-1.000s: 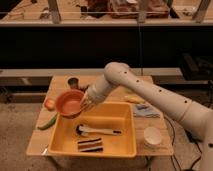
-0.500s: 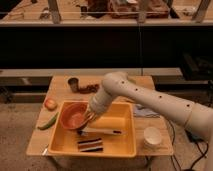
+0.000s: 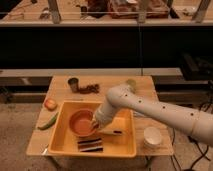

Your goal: Stack bowls into tray

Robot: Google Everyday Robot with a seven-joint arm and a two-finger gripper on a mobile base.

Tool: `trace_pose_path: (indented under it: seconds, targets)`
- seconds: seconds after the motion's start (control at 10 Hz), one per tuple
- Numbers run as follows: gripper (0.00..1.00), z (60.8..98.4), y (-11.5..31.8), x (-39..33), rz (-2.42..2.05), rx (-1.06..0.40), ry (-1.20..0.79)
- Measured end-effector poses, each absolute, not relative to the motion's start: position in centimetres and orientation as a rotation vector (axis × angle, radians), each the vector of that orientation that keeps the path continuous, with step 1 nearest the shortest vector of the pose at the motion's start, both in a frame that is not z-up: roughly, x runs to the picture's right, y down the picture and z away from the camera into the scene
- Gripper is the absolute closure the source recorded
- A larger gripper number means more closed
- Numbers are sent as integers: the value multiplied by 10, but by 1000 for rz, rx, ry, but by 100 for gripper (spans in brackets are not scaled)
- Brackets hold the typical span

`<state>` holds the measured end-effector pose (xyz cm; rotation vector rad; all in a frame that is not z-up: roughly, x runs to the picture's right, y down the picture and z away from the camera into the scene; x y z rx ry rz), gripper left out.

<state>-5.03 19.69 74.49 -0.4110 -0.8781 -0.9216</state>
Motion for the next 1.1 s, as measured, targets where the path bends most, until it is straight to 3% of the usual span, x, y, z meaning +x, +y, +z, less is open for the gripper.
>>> trace_pose_path:
  seconds: [0.5, 0.7, 1.1]
  targets:
    - [28, 744, 189, -53, -929, -405, -796]
    - [20, 742, 184, -56, -923, -411, -774]
    - [20, 741, 185, -53, -888, -444, -761]
